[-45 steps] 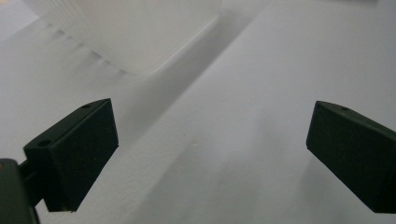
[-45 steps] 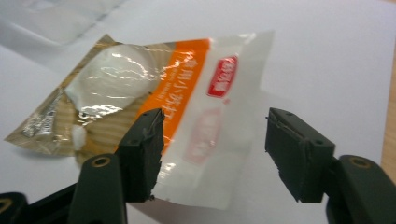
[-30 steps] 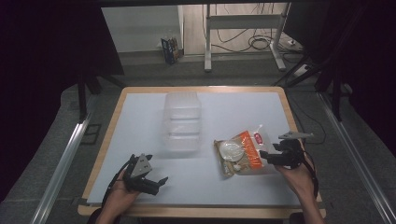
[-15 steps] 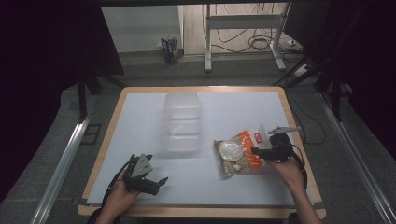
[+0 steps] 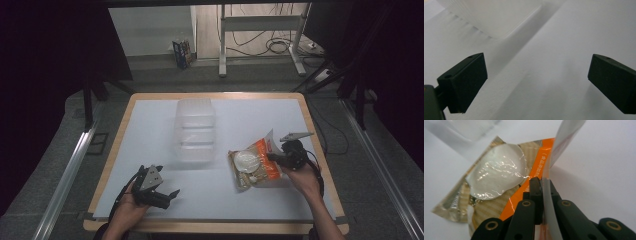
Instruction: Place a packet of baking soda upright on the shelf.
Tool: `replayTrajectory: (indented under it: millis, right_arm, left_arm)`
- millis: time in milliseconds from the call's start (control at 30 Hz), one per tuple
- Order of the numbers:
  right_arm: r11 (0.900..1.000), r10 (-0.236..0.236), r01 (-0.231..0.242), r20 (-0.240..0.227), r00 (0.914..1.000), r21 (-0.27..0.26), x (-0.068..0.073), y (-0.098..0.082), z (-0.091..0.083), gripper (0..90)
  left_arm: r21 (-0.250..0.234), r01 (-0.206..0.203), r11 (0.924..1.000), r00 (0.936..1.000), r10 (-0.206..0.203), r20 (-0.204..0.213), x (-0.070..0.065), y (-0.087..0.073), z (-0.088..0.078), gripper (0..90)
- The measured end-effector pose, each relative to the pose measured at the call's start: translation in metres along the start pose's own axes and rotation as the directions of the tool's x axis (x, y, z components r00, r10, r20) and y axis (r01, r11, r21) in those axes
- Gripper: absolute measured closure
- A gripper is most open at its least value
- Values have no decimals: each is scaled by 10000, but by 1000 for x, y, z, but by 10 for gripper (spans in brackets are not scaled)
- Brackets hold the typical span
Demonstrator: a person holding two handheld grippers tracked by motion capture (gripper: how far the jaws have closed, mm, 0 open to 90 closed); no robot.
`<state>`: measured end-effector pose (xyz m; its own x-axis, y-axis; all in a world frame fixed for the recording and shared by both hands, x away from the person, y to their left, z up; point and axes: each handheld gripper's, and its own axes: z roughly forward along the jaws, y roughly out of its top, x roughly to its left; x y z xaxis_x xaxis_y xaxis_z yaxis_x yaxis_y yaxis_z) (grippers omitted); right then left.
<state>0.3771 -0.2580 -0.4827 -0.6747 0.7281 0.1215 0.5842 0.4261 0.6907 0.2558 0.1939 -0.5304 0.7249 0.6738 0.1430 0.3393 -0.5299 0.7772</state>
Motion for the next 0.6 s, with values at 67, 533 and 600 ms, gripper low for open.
replayTrajectory:
  millis: [67,533,600]
  right_arm:
    - [9999,-101,99,-142,9998,-131,3,3,-4,882]
    - [9919,-1267,1254,-792,9888,-213,34,46,-17,884]
    - [9887,-1500,1492,-827,9852,-162,40,51,-18,884]
  left_arm:
    - [-6,-8,10000,10000,8,-3,0,0,0,24]
    - [-55,-48,10000,10000,48,-41,0,0,-1,24]
    - [-68,-55,10000,10000,54,-48,0,0,-1,24]
